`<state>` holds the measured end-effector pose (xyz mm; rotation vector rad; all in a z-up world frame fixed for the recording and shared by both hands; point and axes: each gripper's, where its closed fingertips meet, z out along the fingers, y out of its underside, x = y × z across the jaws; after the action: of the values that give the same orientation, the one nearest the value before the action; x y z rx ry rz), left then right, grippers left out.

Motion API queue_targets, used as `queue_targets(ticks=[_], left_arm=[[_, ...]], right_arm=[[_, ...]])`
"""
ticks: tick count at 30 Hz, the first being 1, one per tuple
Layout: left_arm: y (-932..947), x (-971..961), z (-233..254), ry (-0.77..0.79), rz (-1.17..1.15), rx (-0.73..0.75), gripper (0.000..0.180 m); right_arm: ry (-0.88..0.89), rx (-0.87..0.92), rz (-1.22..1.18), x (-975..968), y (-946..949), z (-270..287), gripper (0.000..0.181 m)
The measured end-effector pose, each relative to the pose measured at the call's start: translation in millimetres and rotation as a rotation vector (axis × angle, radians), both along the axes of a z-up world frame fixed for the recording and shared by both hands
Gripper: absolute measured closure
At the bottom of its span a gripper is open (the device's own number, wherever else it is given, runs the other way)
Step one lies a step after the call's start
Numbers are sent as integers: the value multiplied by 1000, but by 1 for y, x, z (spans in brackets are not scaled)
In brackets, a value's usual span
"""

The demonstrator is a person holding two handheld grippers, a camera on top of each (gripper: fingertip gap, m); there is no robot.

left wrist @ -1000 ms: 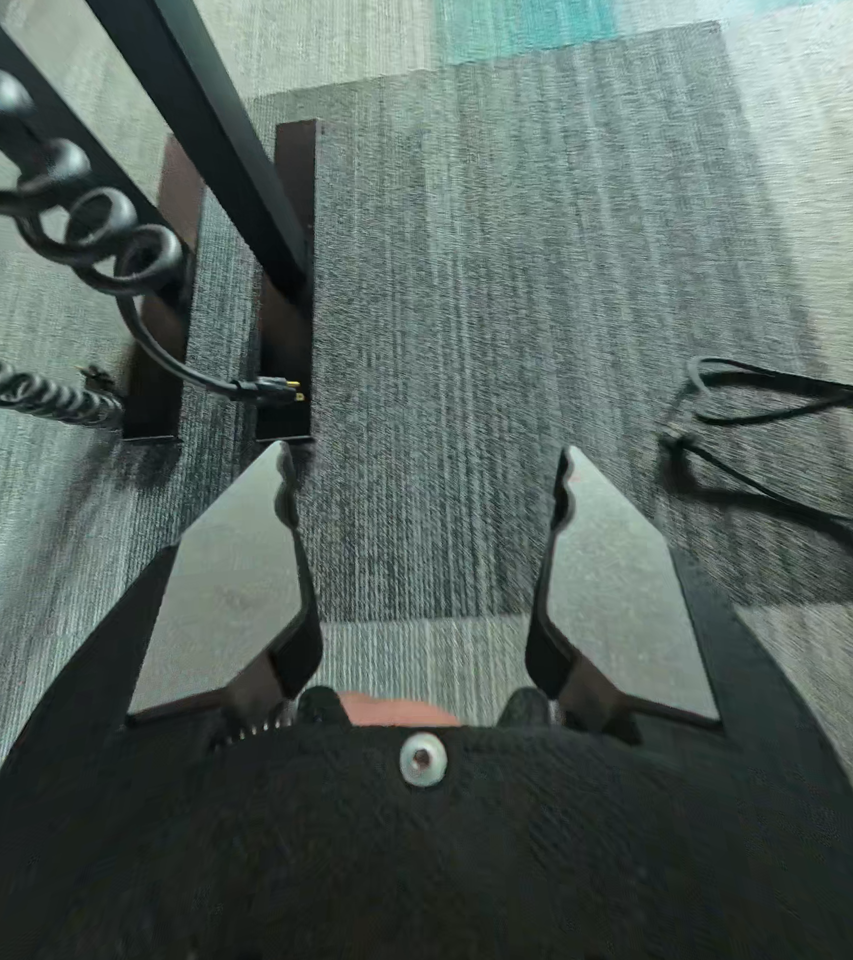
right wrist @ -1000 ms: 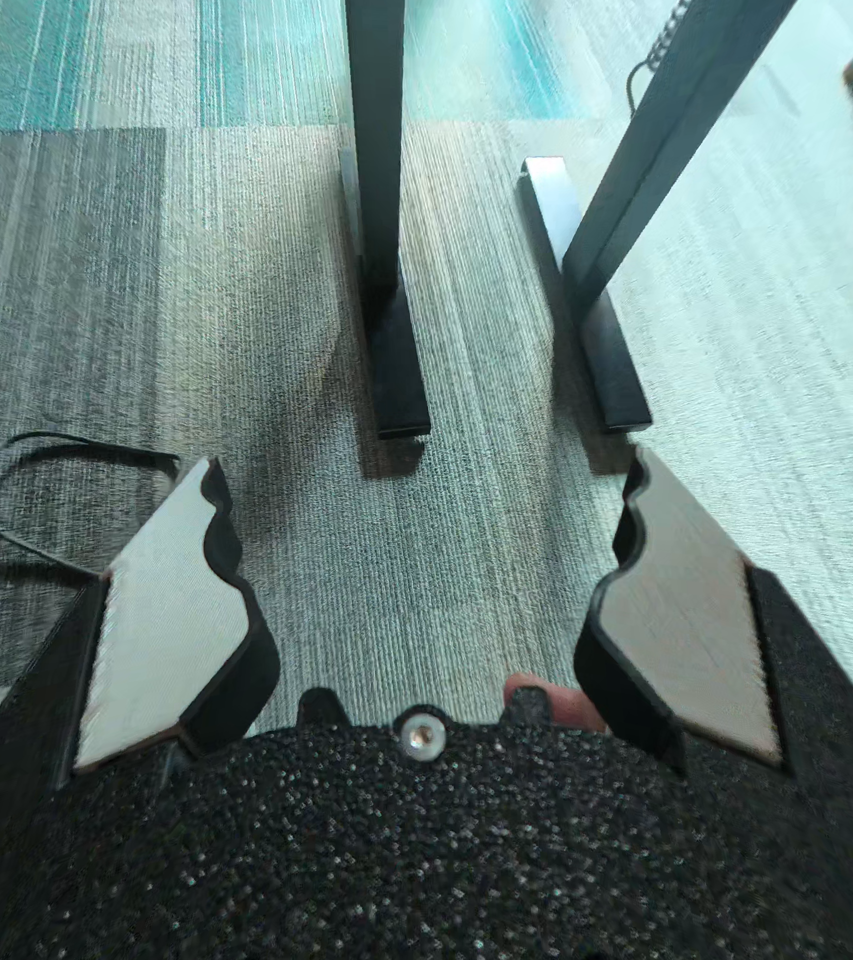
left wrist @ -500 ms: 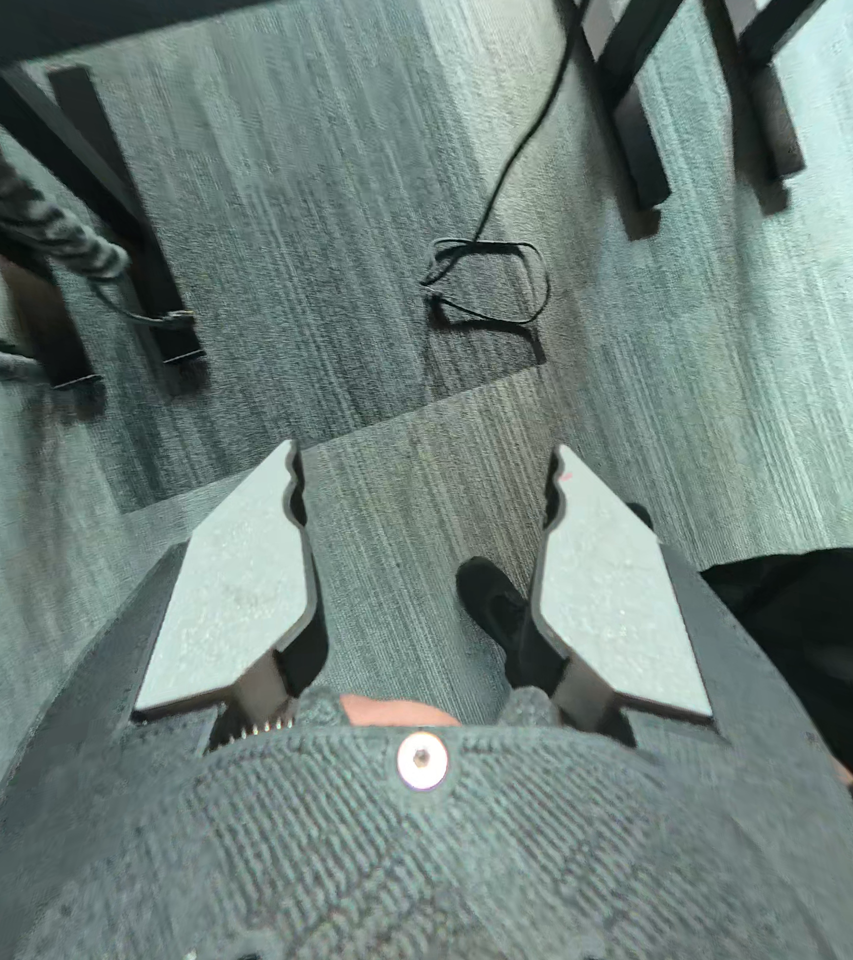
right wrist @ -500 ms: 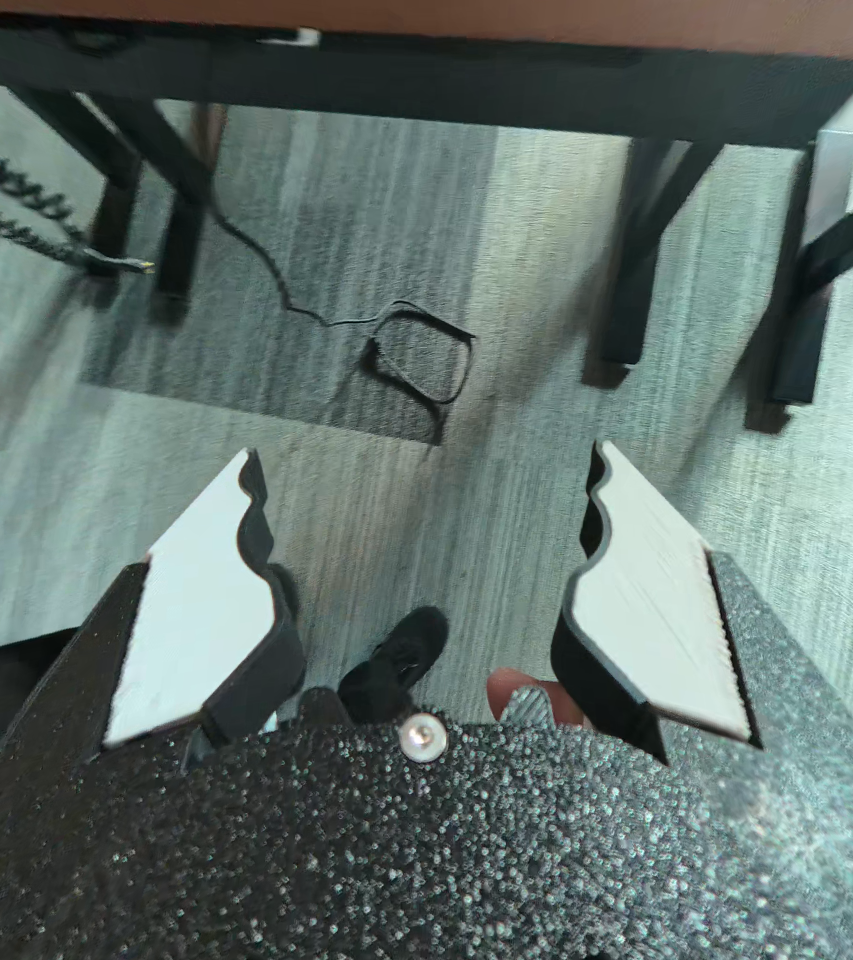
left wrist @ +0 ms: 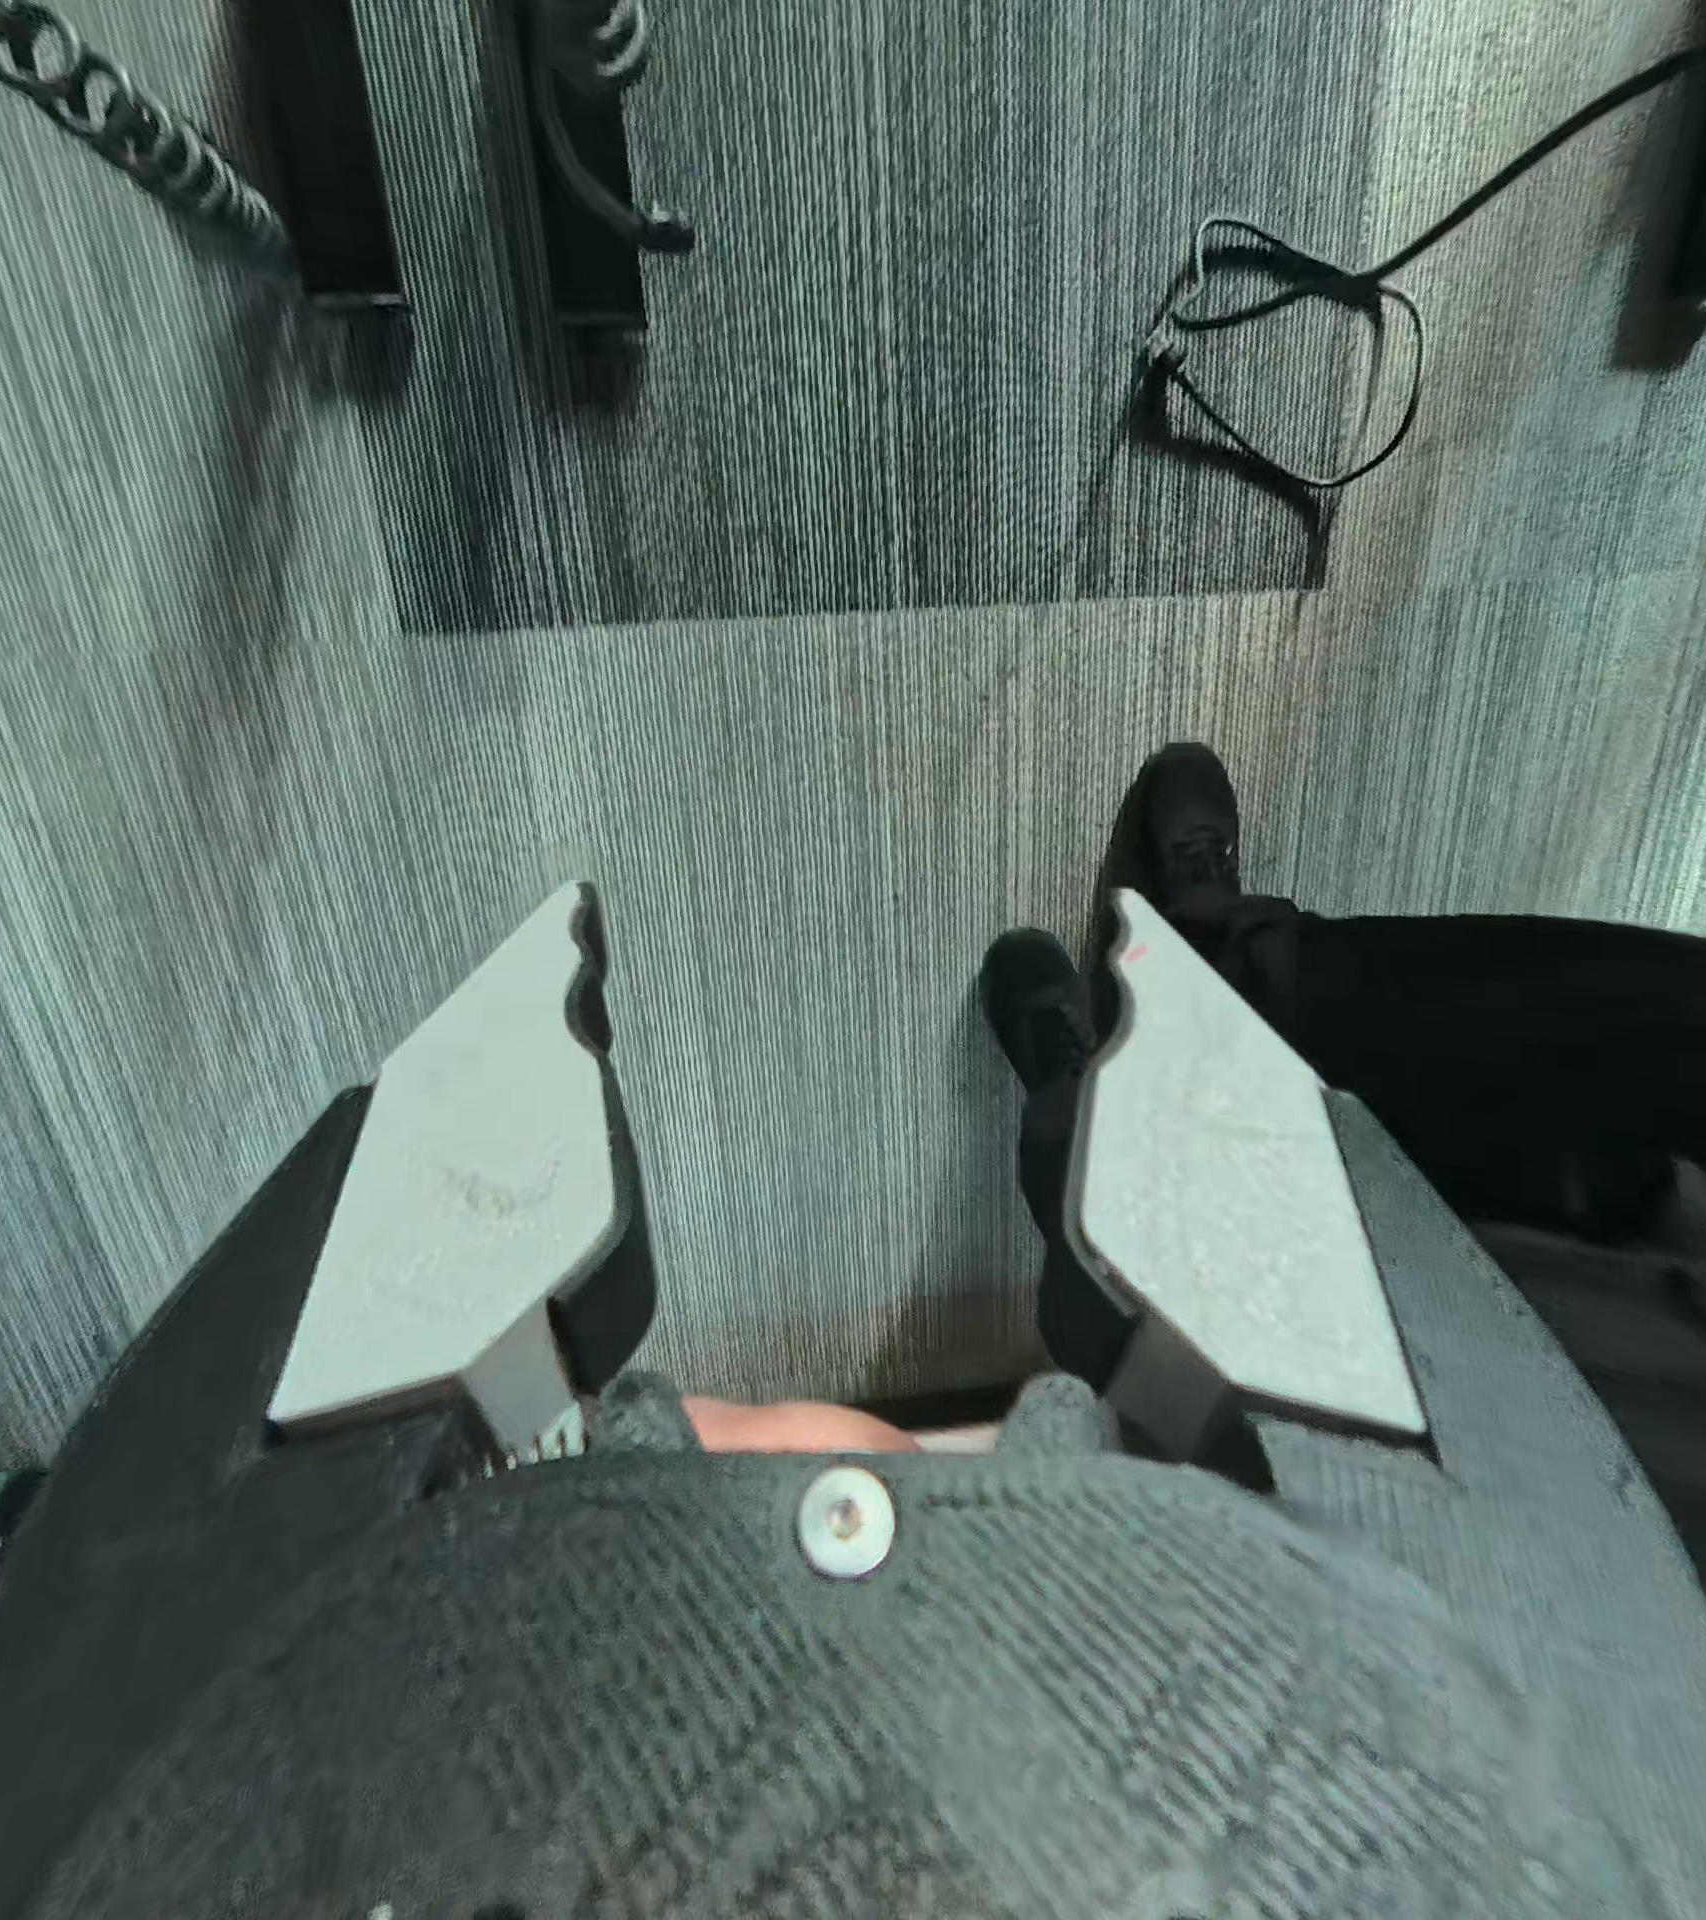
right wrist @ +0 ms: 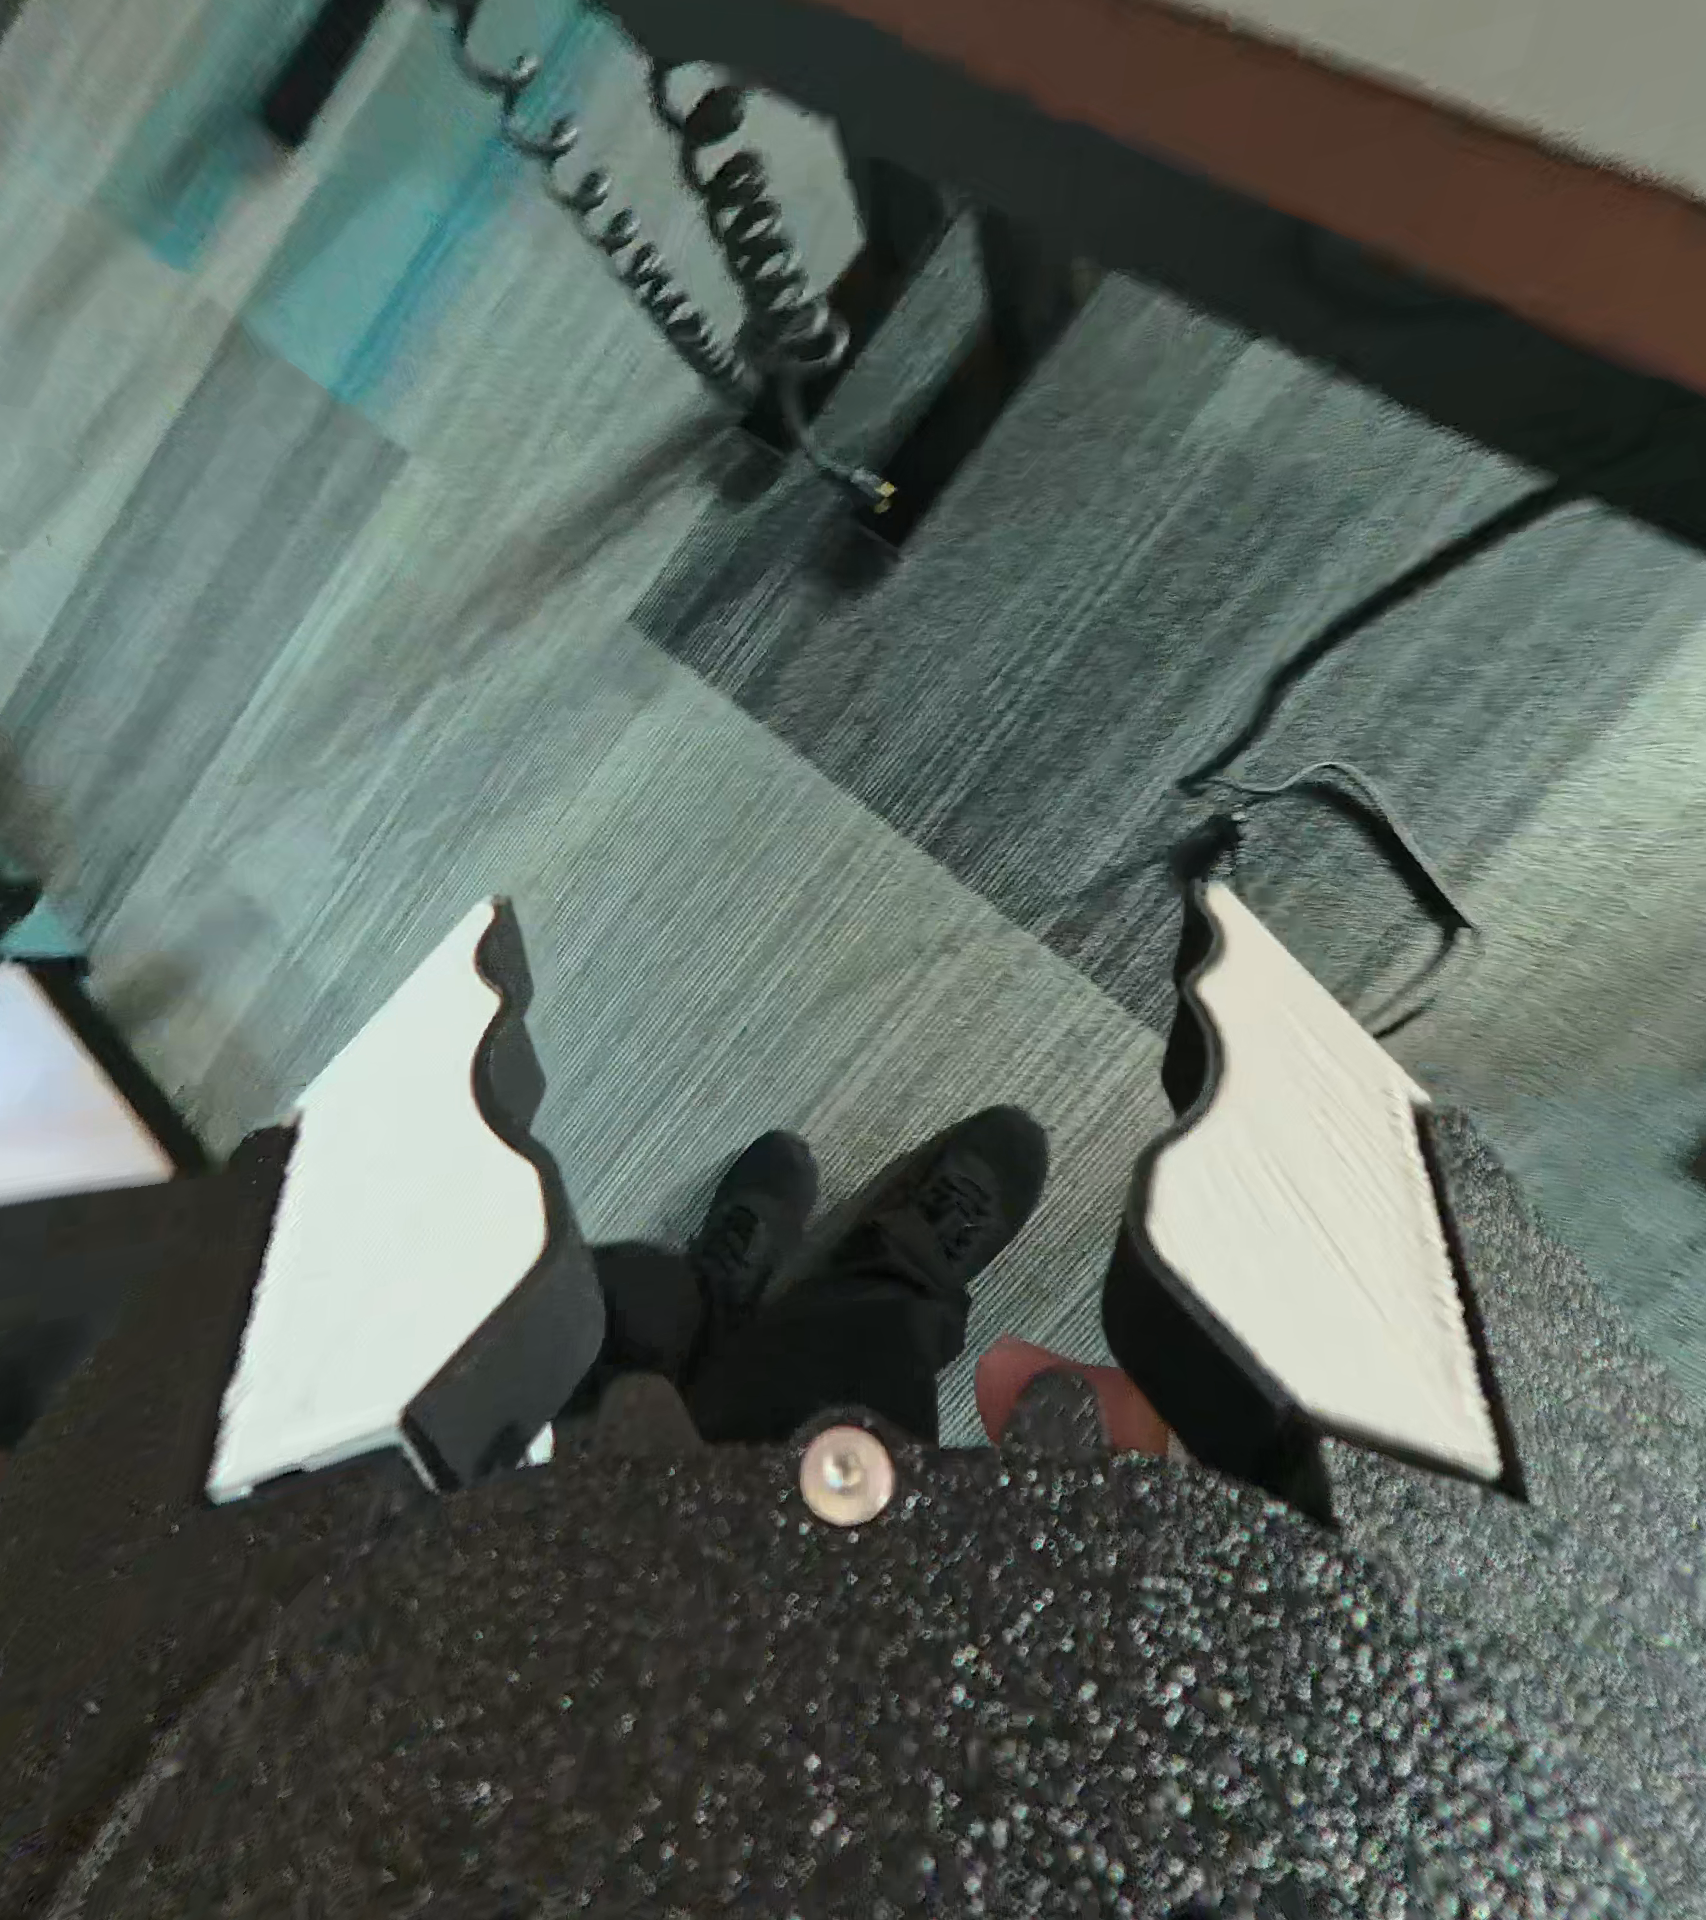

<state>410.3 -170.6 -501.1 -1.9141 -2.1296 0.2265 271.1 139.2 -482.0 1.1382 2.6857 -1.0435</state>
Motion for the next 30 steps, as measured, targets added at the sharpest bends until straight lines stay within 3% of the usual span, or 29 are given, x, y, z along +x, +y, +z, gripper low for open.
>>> queue_targets(ticks=[5, 10, 17, 27, 30], left_arm=[[-18, 45, 8, -41, -11, 23, 91], [-71, 70, -21, -49, 33, 77, 92], [-168, 78, -57, -45, -181, 166, 98], [-310, -26, 3, 147, -366, 126, 100], [-326, -40, 12, 154, -352, 188, 101]], right_arm=[[-83, 61, 183, 37, -32, -27, 62], [-36, 202, 259, 20, -47, -34, 62], [-16, 369, 21, -2, -83, -30, 65], [33, 169, -200, -29, -278, 37, 62], [46, 227, -207, -85, -322, 64, 64]])
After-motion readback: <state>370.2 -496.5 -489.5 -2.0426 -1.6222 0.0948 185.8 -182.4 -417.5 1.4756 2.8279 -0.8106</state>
